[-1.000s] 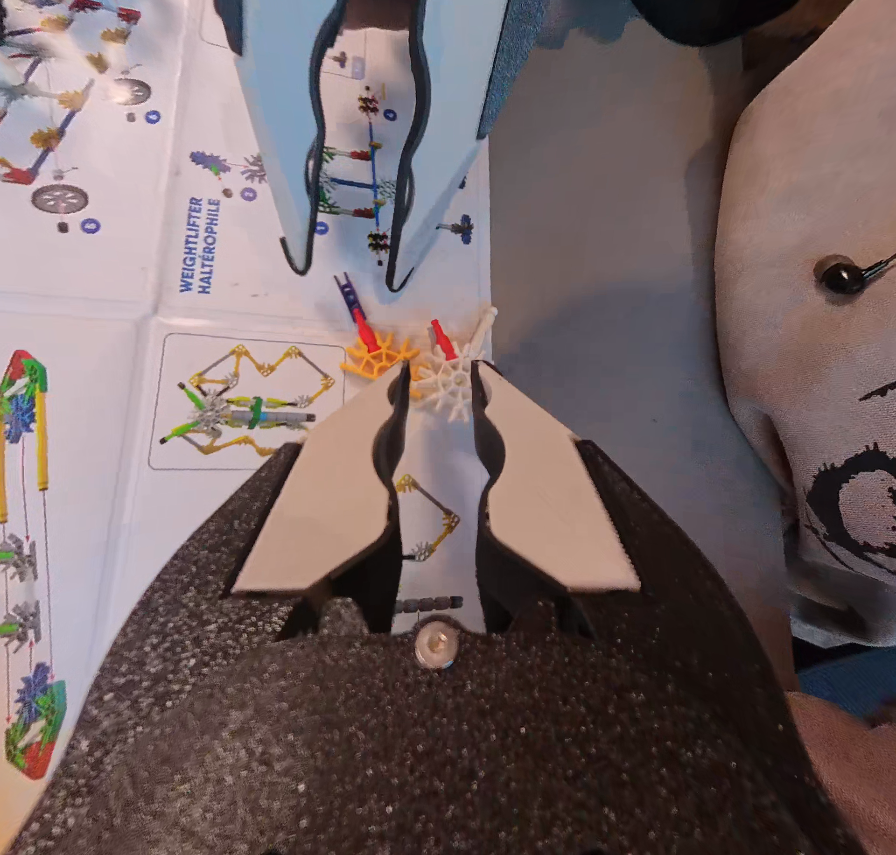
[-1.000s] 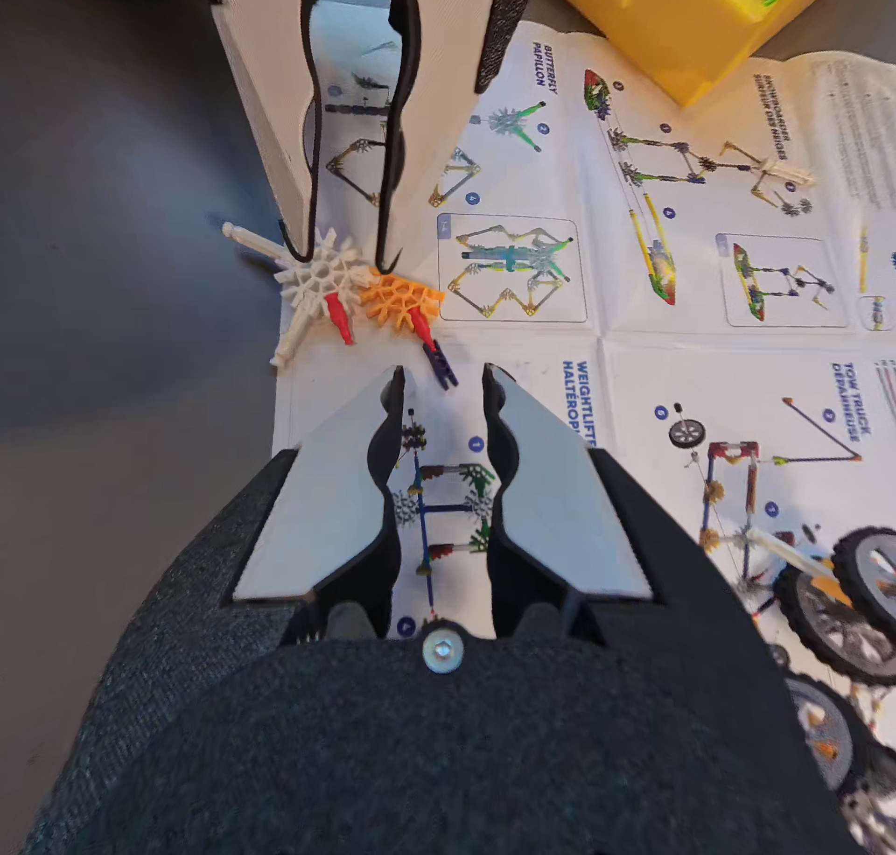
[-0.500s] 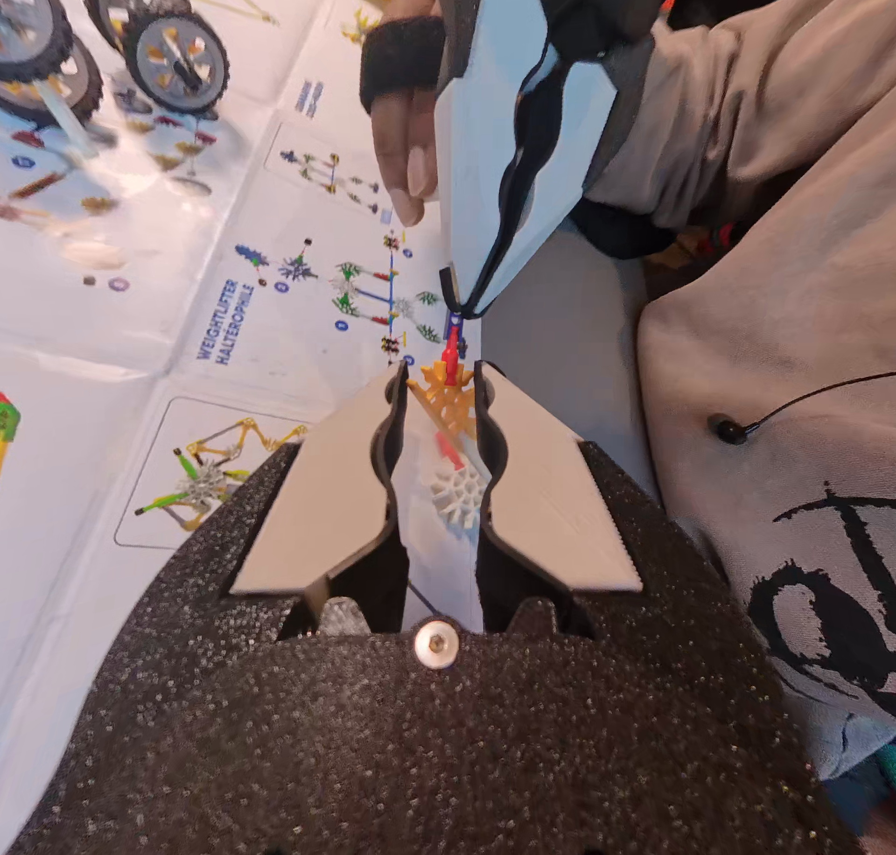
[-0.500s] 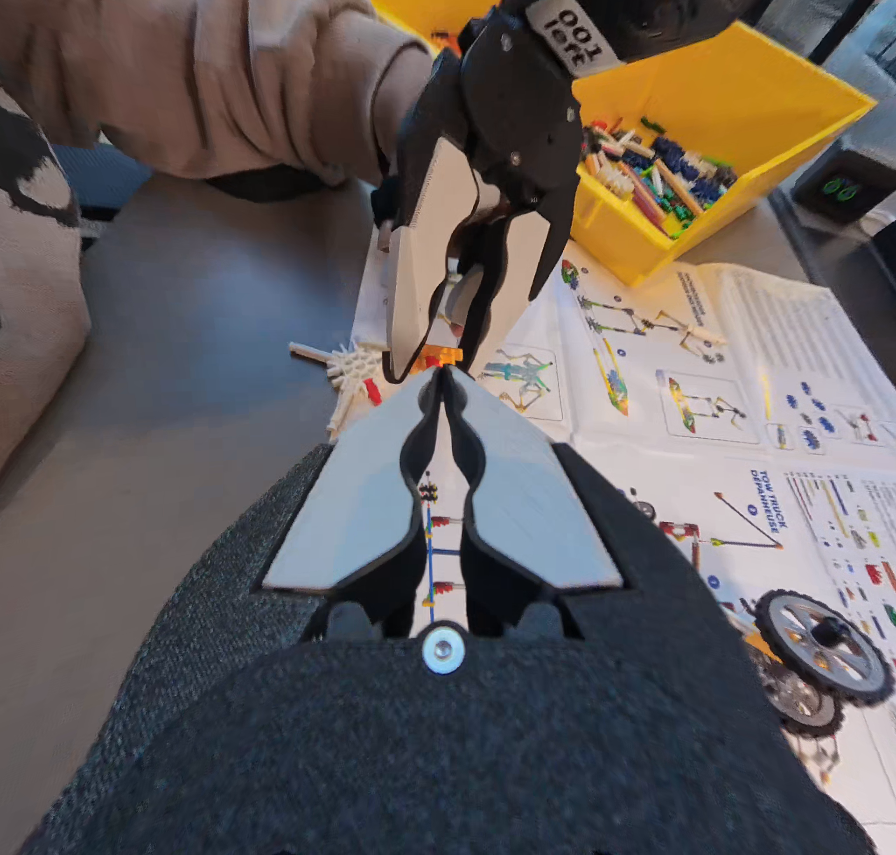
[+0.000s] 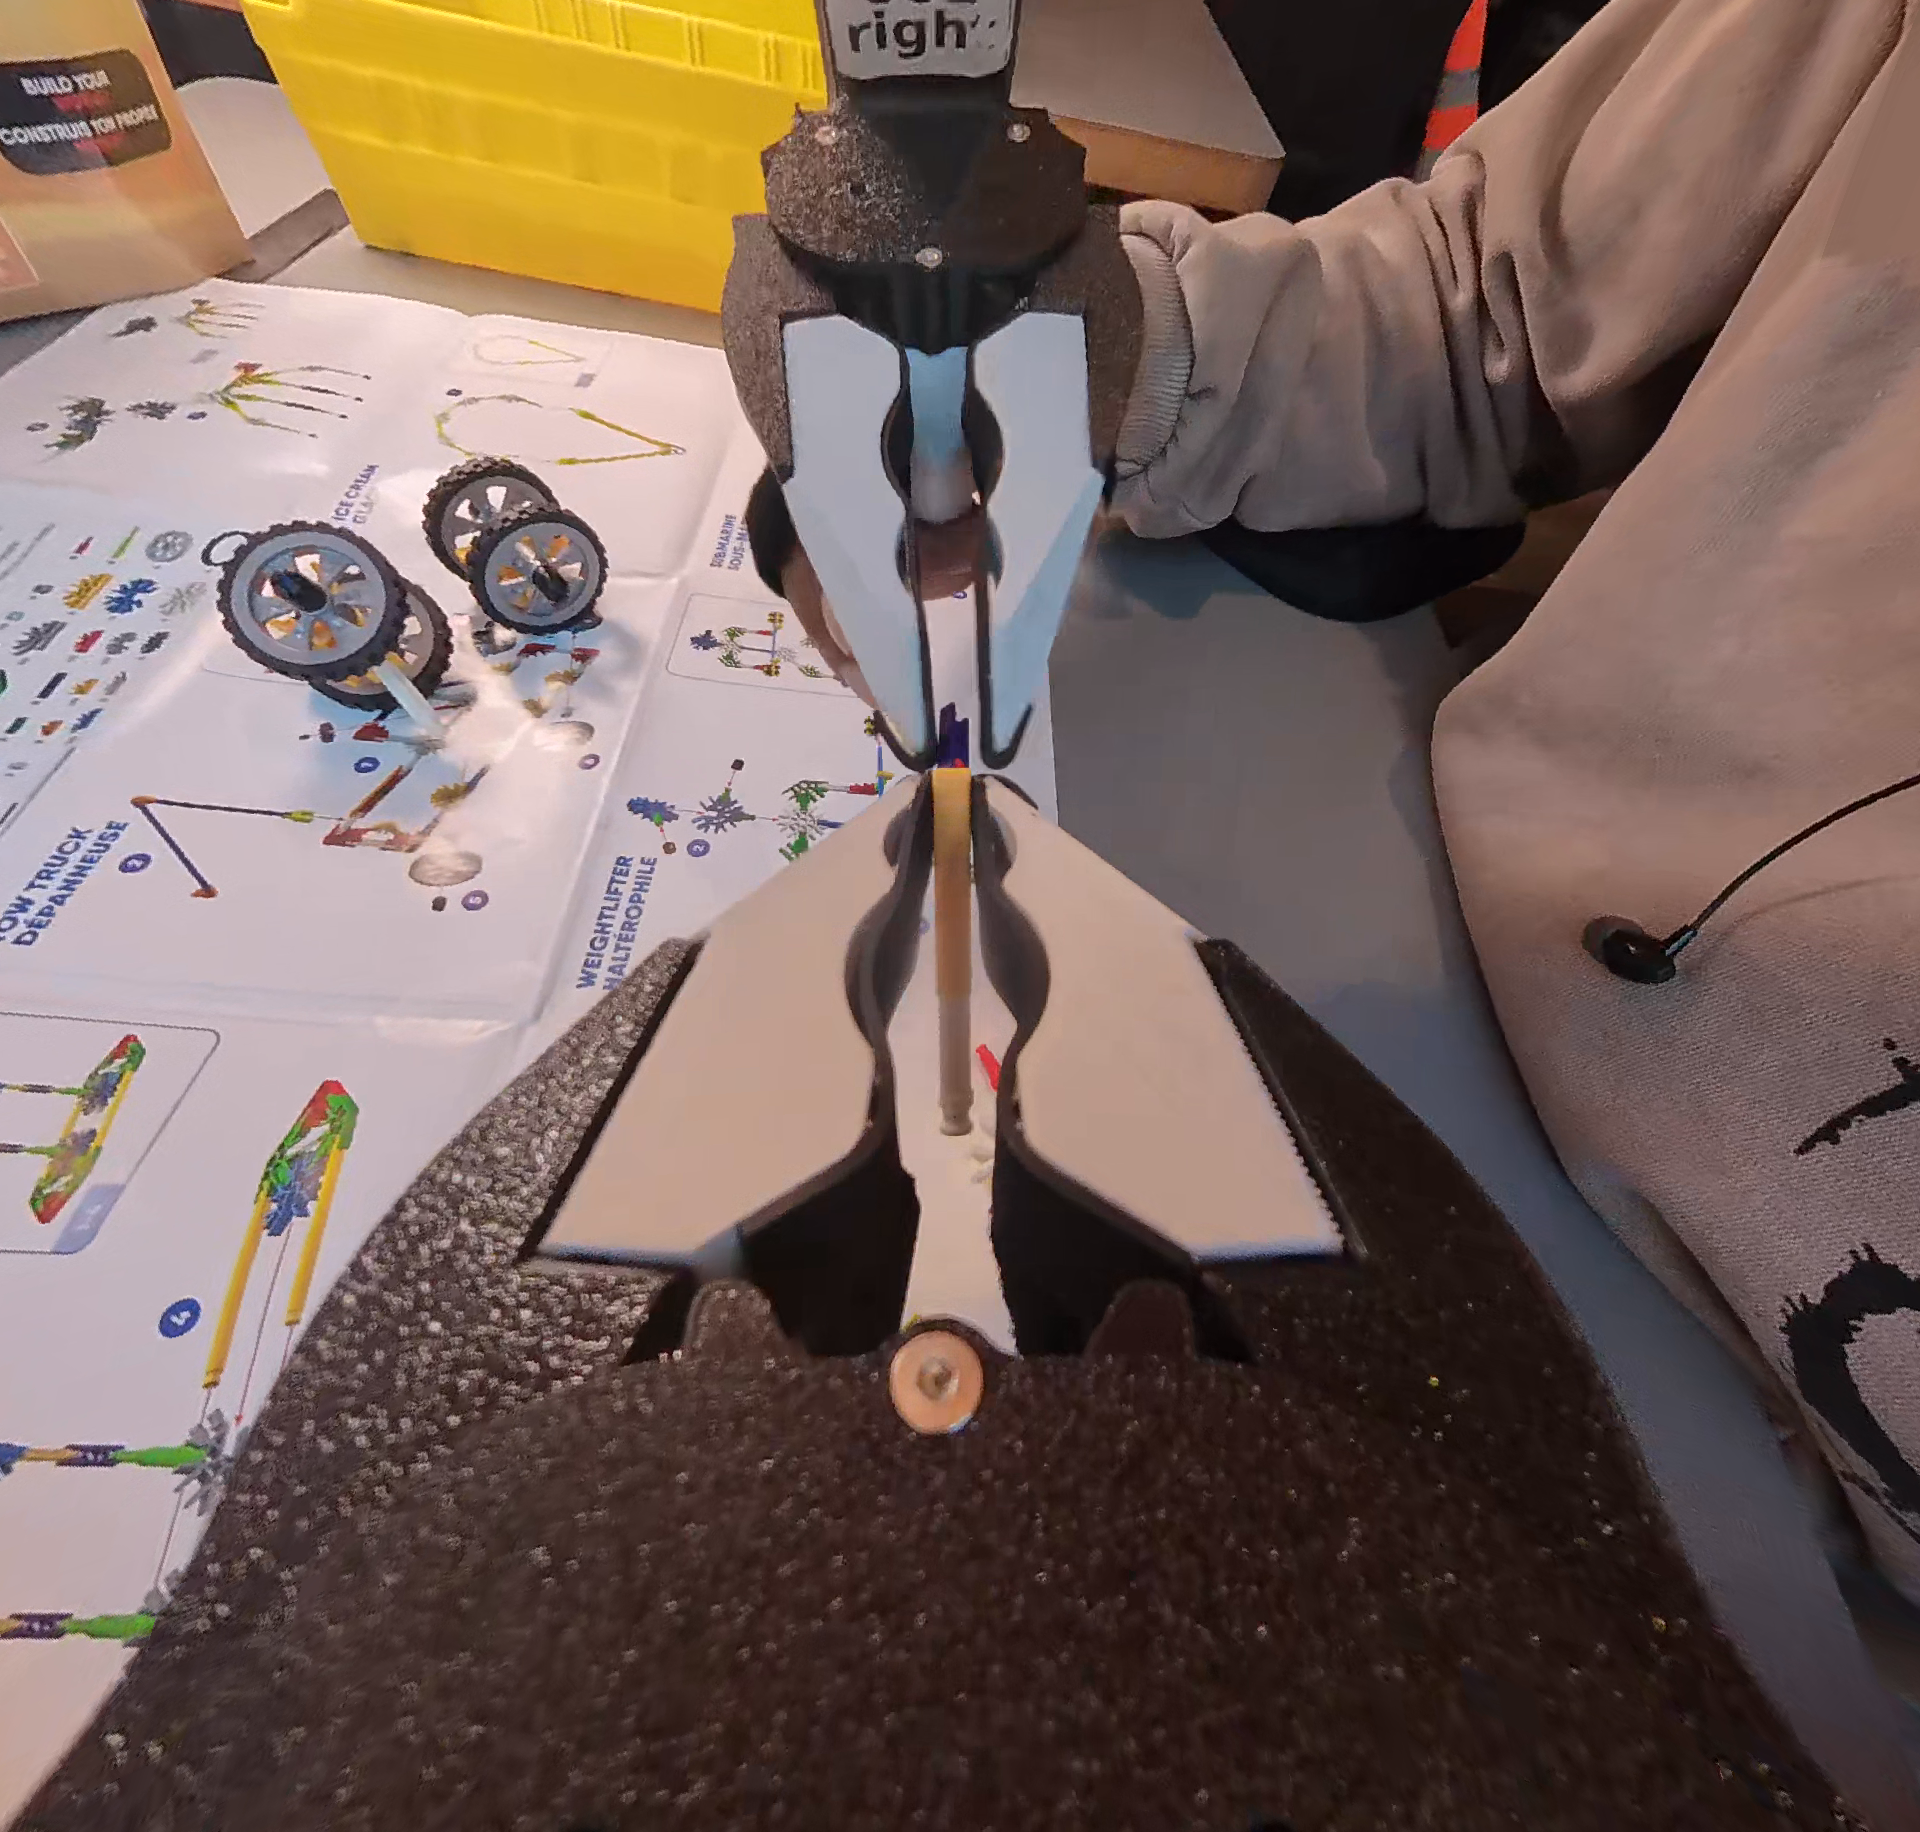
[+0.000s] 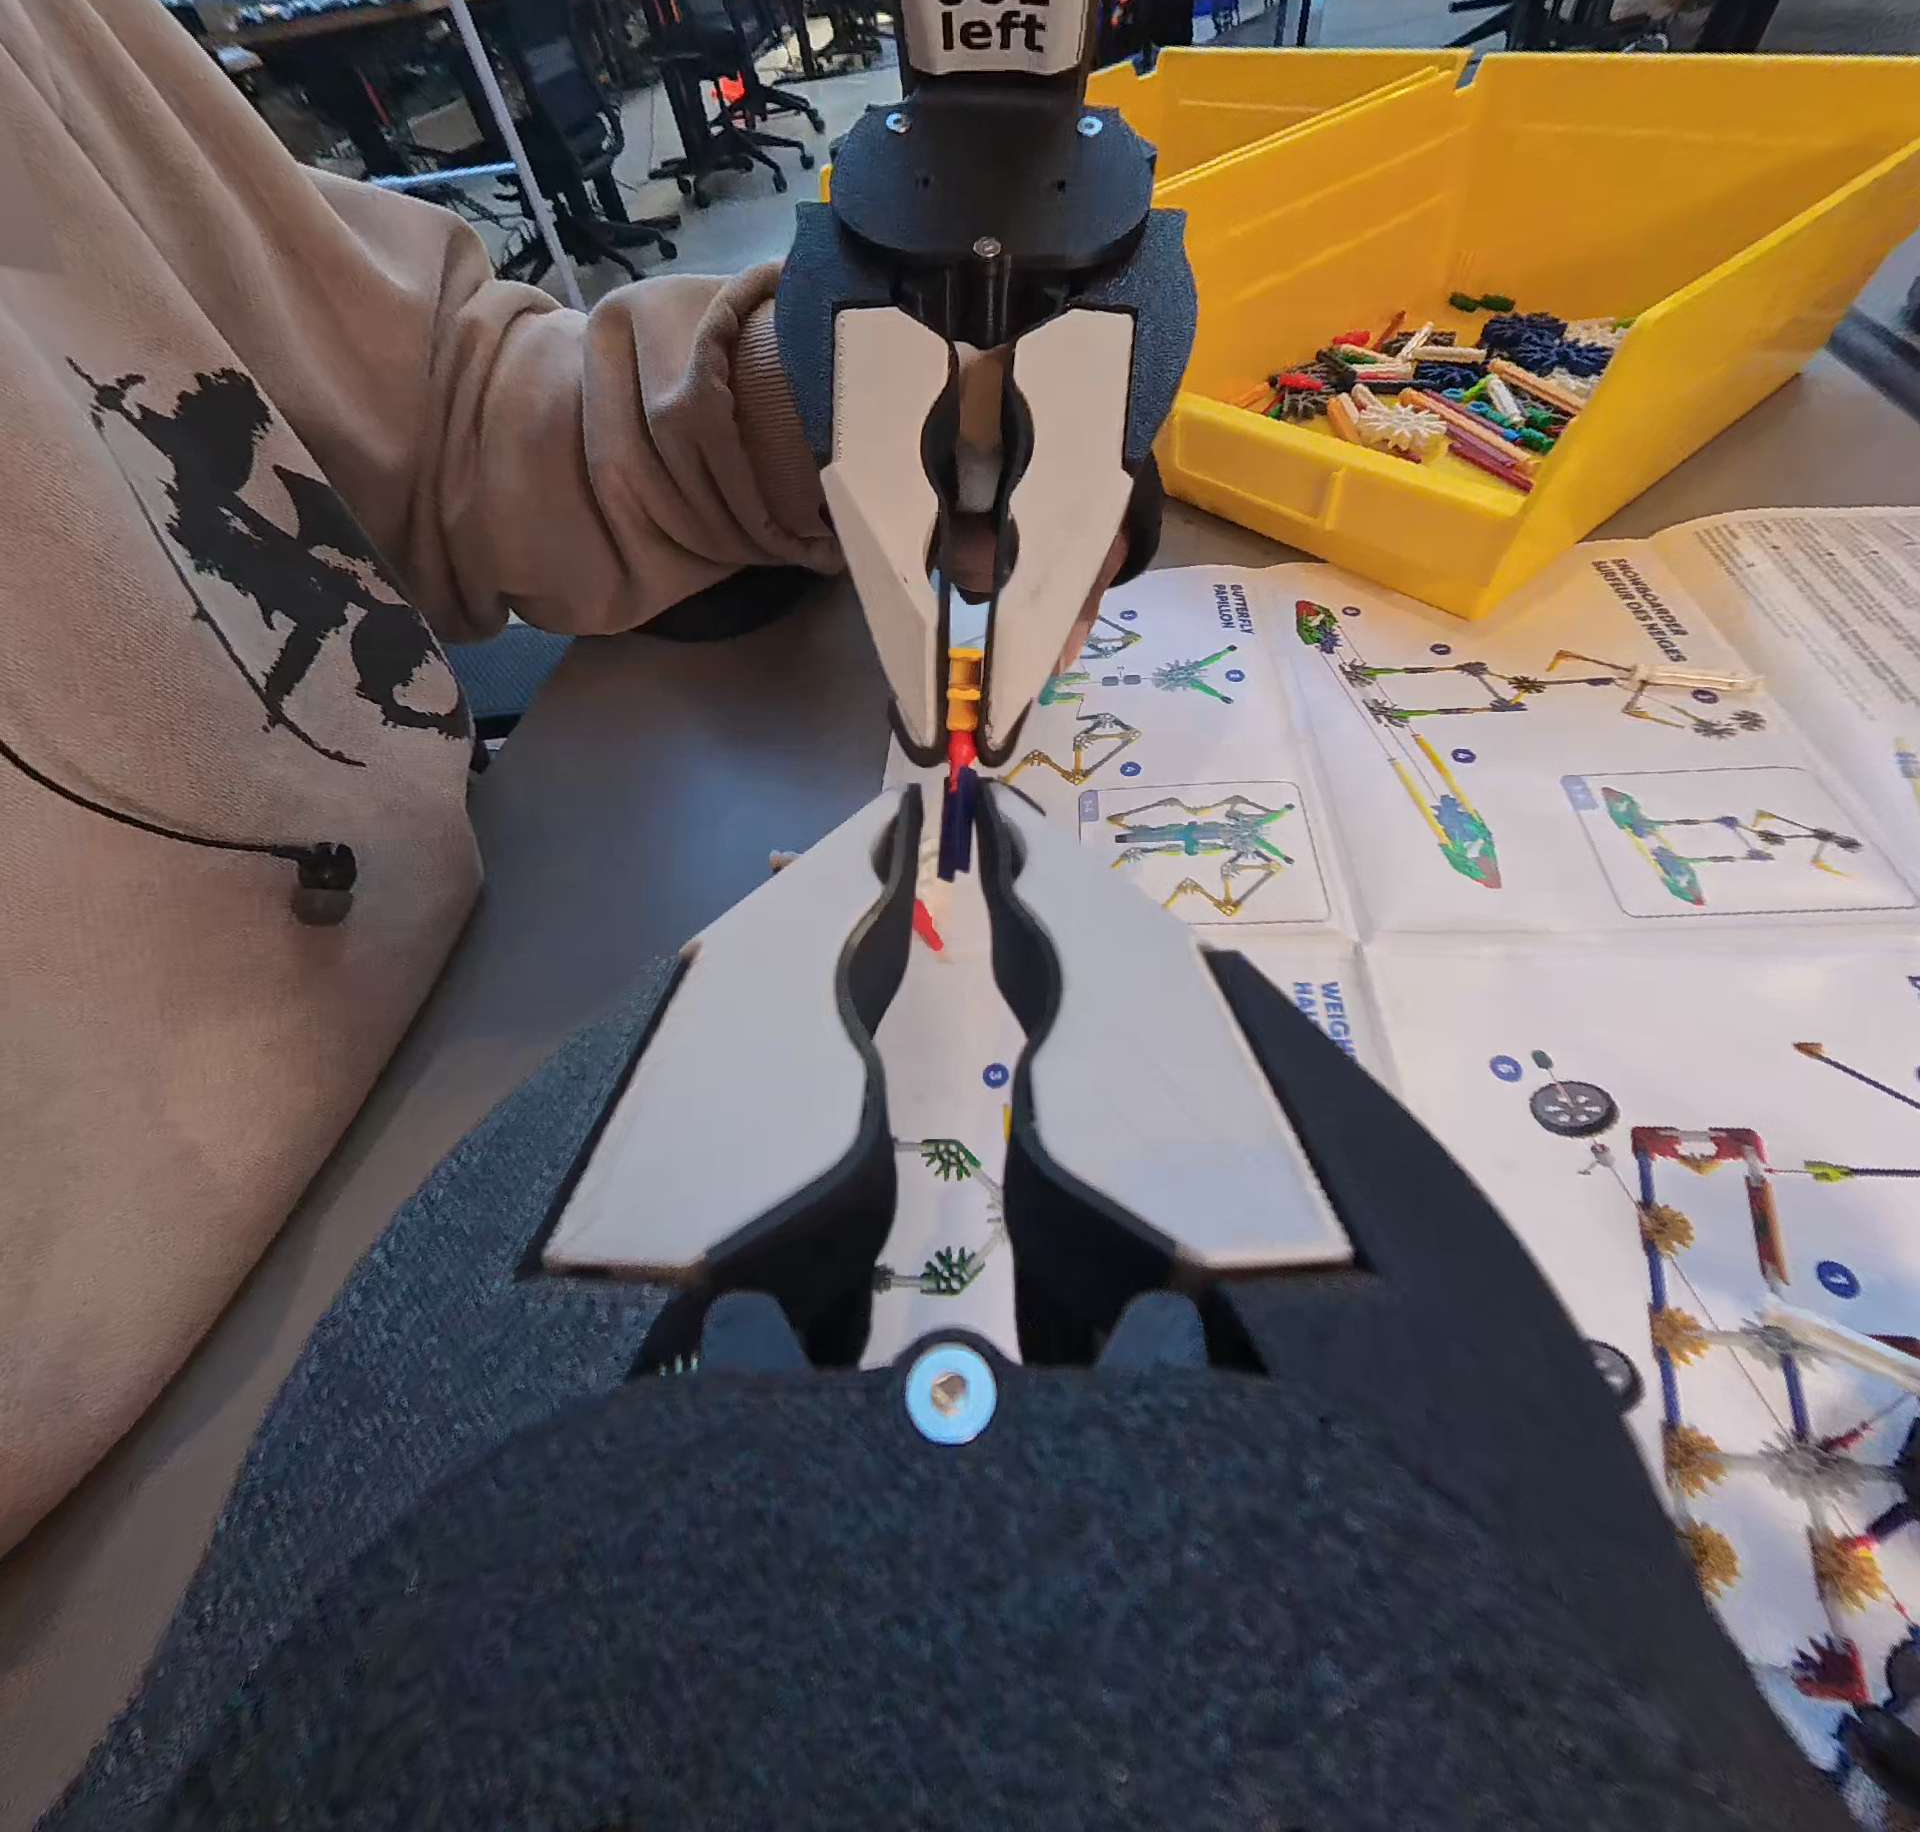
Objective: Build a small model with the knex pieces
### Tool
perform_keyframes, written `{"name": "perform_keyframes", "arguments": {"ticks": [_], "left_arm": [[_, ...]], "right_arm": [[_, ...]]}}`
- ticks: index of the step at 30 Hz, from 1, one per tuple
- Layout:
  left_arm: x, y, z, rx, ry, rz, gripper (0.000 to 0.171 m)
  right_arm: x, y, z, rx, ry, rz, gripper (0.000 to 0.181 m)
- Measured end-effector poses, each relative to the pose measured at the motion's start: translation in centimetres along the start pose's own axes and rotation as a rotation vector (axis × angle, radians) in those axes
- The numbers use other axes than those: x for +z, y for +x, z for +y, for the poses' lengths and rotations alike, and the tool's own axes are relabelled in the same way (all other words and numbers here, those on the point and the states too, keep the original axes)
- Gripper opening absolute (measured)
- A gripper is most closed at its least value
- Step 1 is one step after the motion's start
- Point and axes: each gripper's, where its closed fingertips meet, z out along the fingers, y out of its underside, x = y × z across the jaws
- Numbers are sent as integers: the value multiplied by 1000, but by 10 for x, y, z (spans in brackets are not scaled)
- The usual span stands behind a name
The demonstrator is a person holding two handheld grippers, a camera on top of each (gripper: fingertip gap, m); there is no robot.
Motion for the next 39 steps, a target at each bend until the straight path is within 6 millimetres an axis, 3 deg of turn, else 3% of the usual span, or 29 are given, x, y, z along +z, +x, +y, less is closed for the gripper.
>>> {"name": "perform_keyframes", "arguments": {"ticks": [7, 12, 27, 32, 39], "left_arm": [[-3, 5, -16, 58, 82, -13, 4], [-9, 5, -23, 102, 107, -41, 4], [-9, 6, -23, 105, 106, -44, 4], [-9, 32, -31, 125, 167, 107, 4], [-4, 71, -42, 95, 279, 376, 5]], "right_arm": [[-8, -3, -16, 58, 101, -48, 3], [-9, -3, -17, 58, 119, -53, 10], [-8, -2, -25, 62, 174, -54, 2], [-12, -30, -34, 119, 243, -252, 1], [-21, -74, -45, 295, 388, -674, 0]]}}
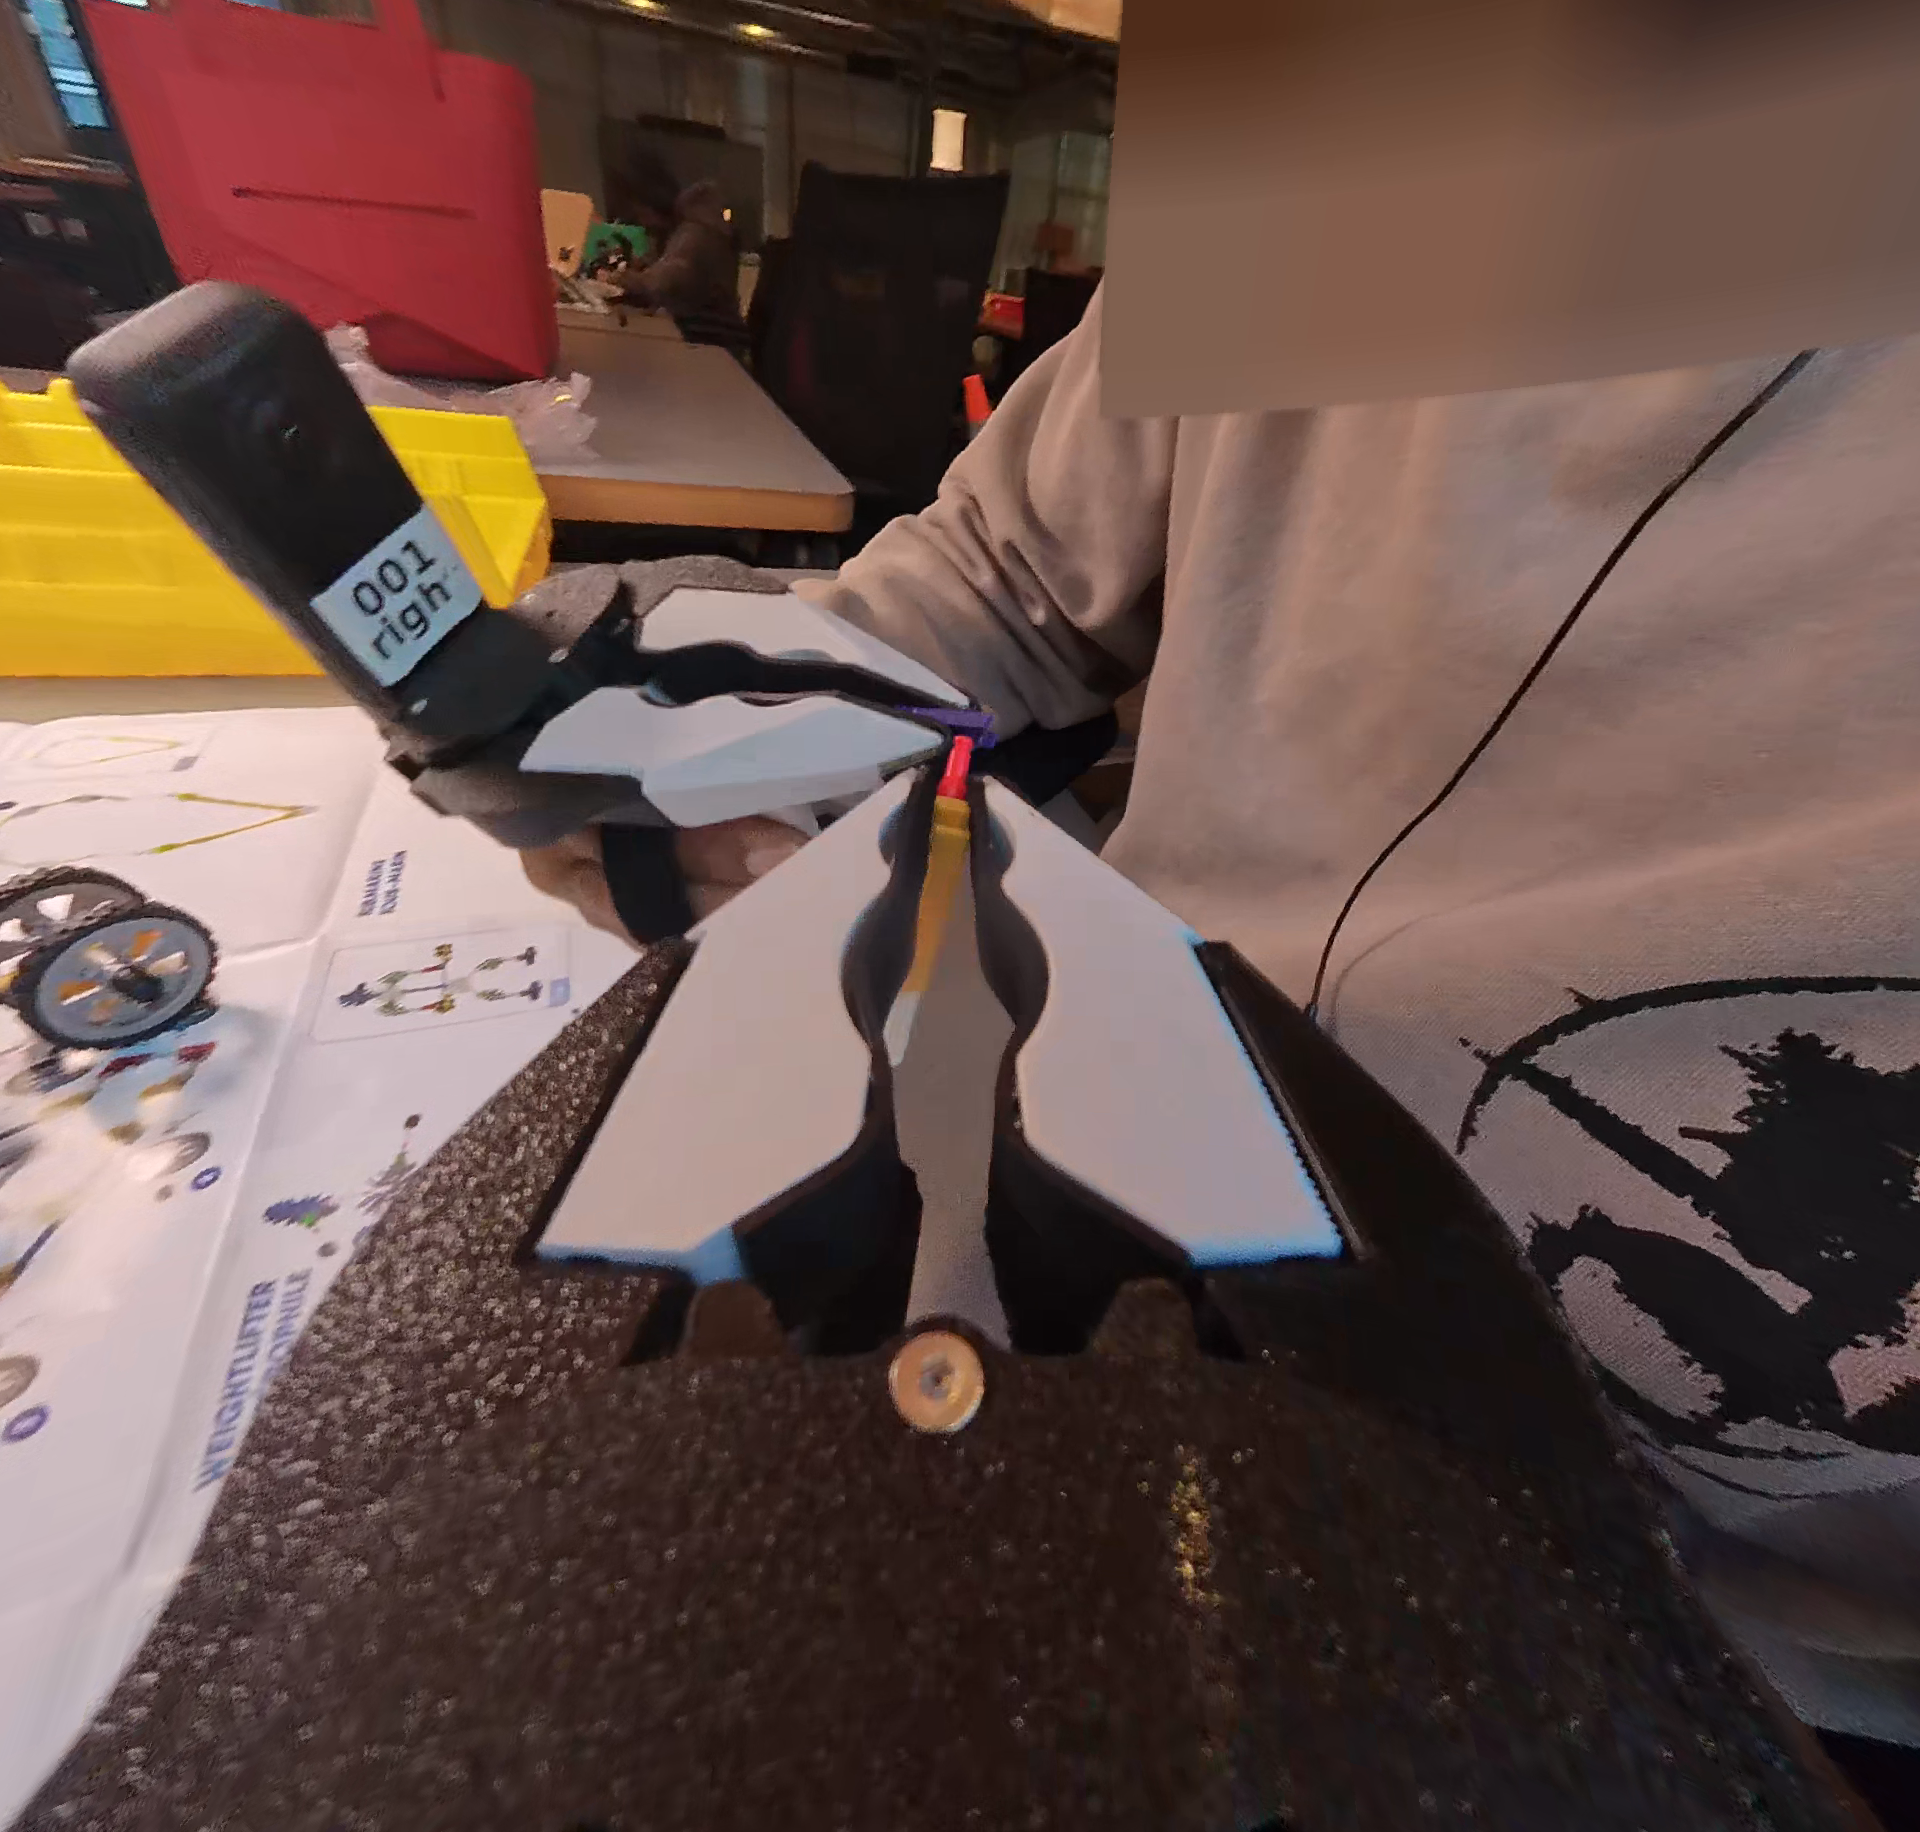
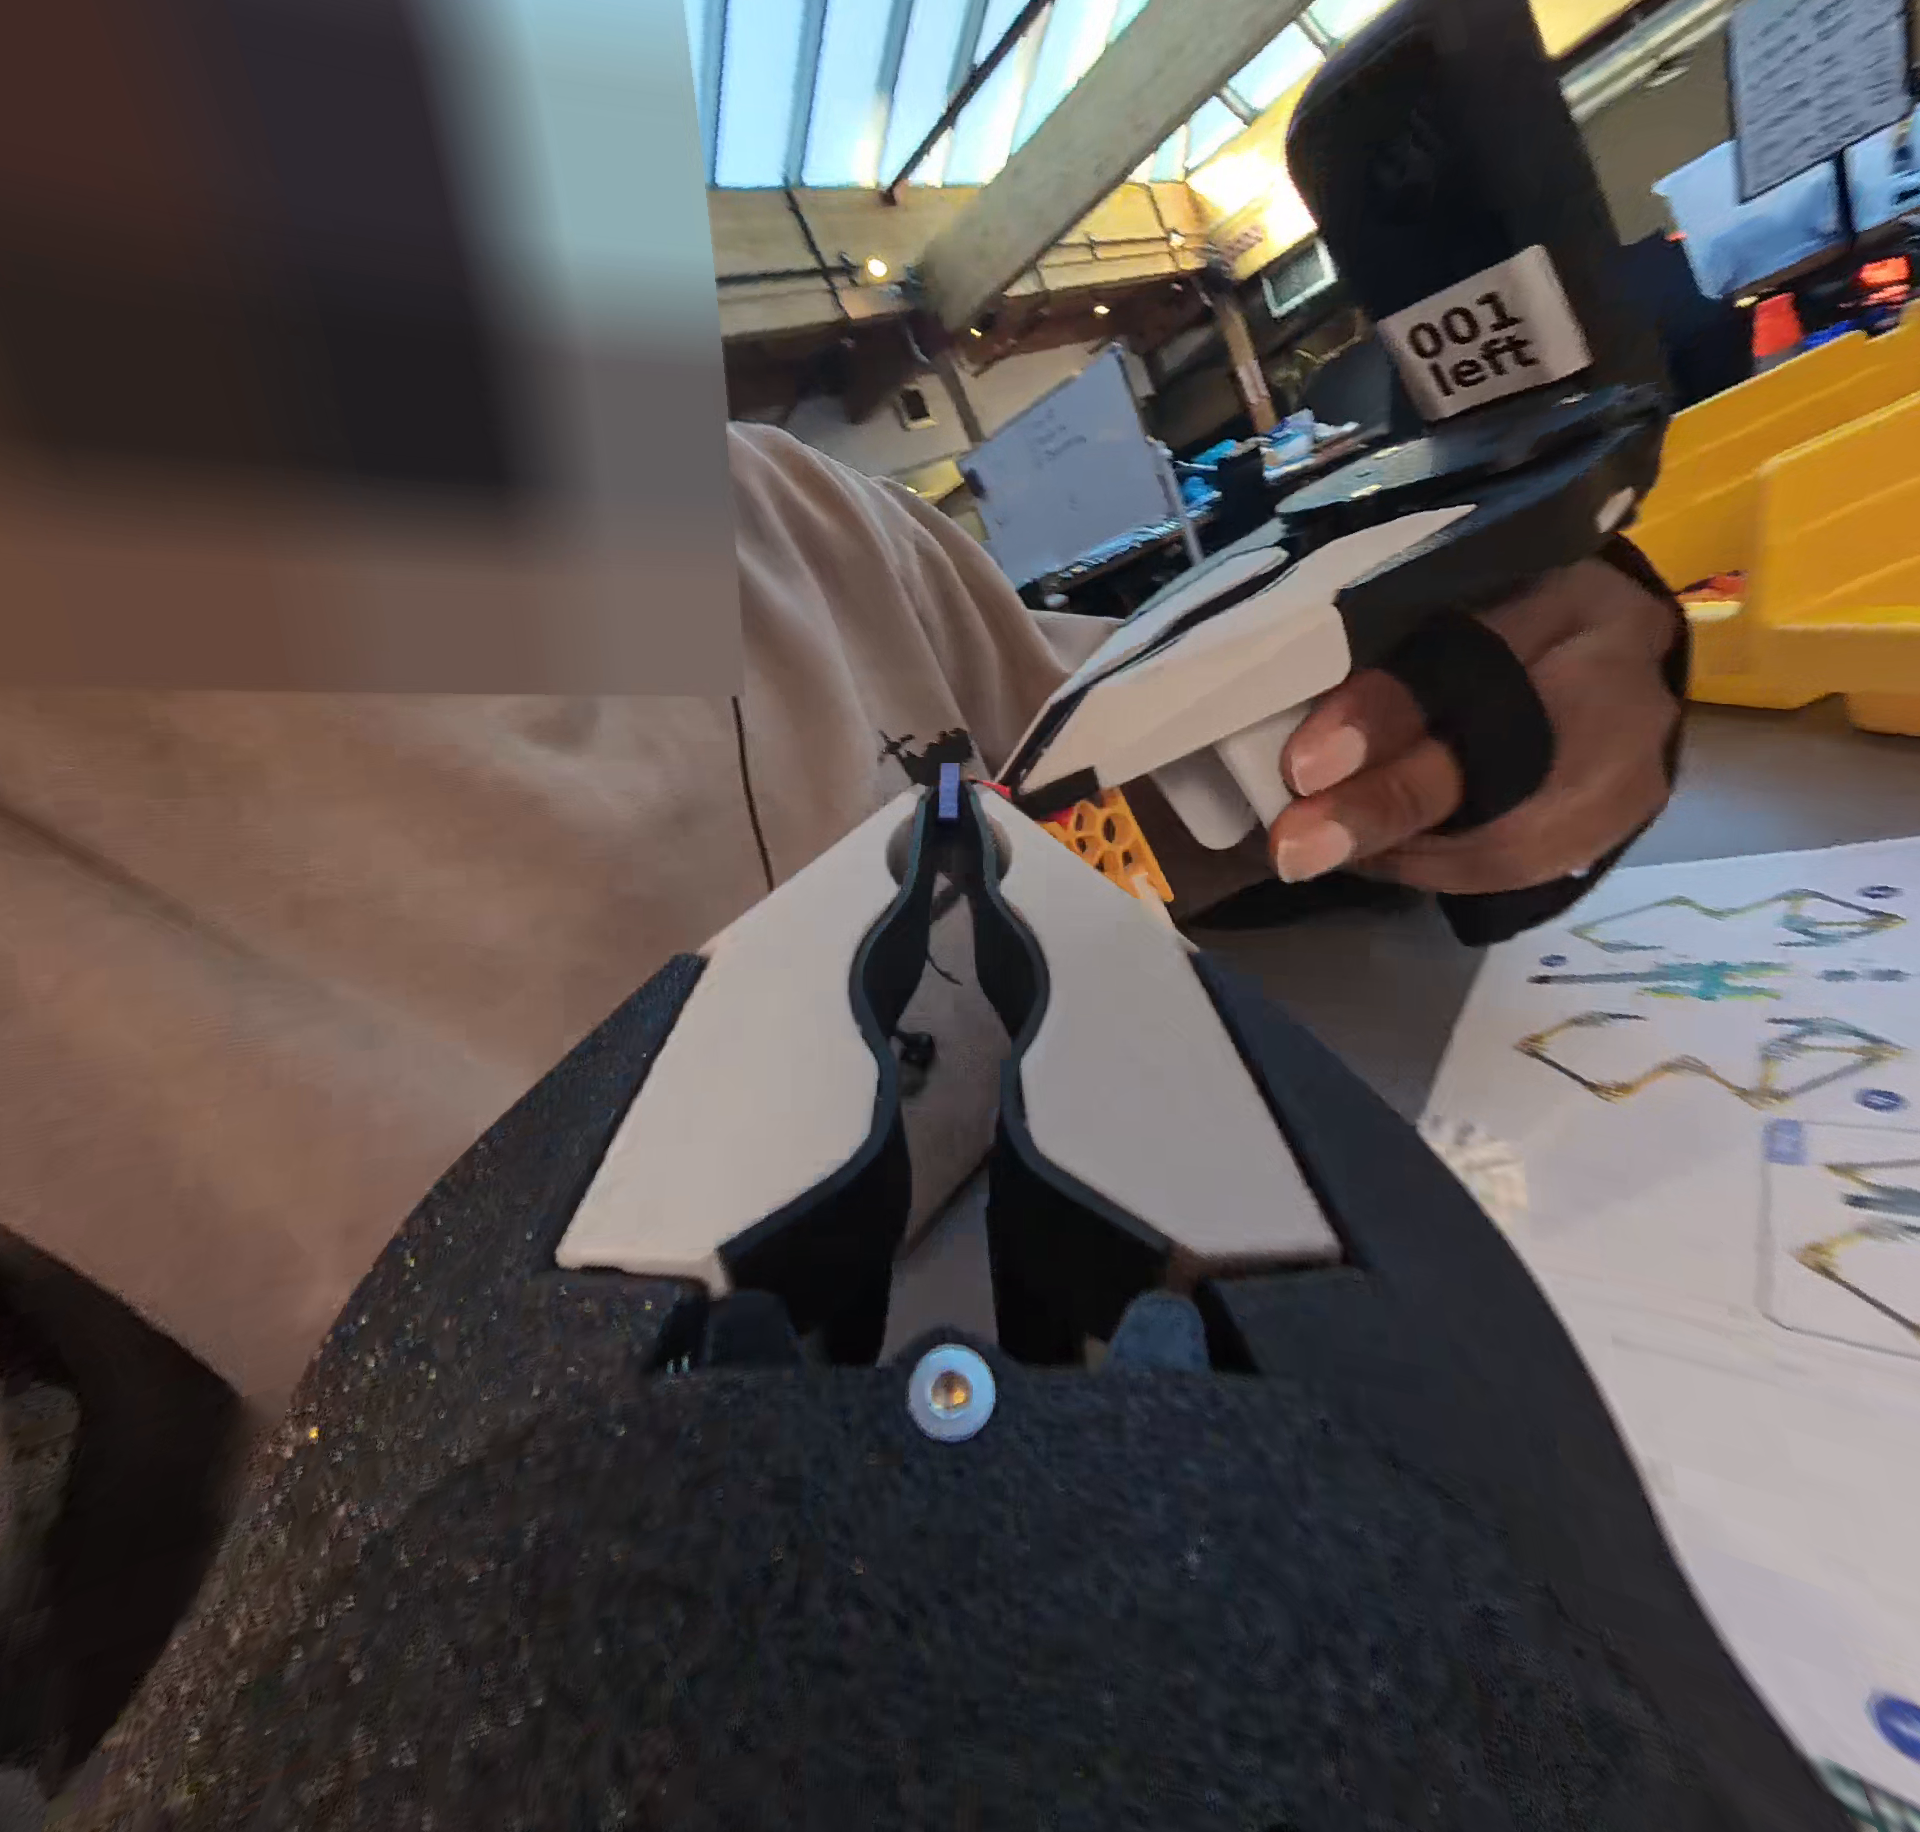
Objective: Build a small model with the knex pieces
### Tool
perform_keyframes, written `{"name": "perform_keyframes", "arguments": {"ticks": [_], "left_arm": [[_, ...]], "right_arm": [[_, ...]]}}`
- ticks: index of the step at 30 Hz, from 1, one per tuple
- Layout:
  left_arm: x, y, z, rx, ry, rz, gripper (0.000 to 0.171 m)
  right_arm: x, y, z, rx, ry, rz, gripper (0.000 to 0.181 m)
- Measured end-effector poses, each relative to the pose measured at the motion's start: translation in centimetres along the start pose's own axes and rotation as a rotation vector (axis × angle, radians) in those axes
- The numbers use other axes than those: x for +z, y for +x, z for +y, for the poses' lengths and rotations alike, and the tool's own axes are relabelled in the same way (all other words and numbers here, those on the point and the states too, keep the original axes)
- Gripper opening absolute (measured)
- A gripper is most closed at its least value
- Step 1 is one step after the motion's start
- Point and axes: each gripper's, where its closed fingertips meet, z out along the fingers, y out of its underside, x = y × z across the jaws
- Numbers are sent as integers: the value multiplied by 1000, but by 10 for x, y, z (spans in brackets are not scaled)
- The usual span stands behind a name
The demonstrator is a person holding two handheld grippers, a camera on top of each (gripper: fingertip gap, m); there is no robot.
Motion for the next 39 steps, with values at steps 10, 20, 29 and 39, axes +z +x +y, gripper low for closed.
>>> {"name": "perform_keyframes", "arguments": {"ticks": [10, 20, 29, 39], "left_arm": [[-30, -49, 11, -100, -19, -255, 4], [-53, -101, 30, -251, -22, -519, 4], [-52, -98, 20, -302, 78, -475, 4], [-54, -86, -5, -302, 228, -377, 4]], "right_arm": [[-83, 30, -84, -340, 91, 605, 1], [-482, -134, -105, -269, -132, 2524, 5], [-425, -124, -158, -602, 112, 2251, 40], [-106, 49, -71, -406, -203, 968, 29]]}}
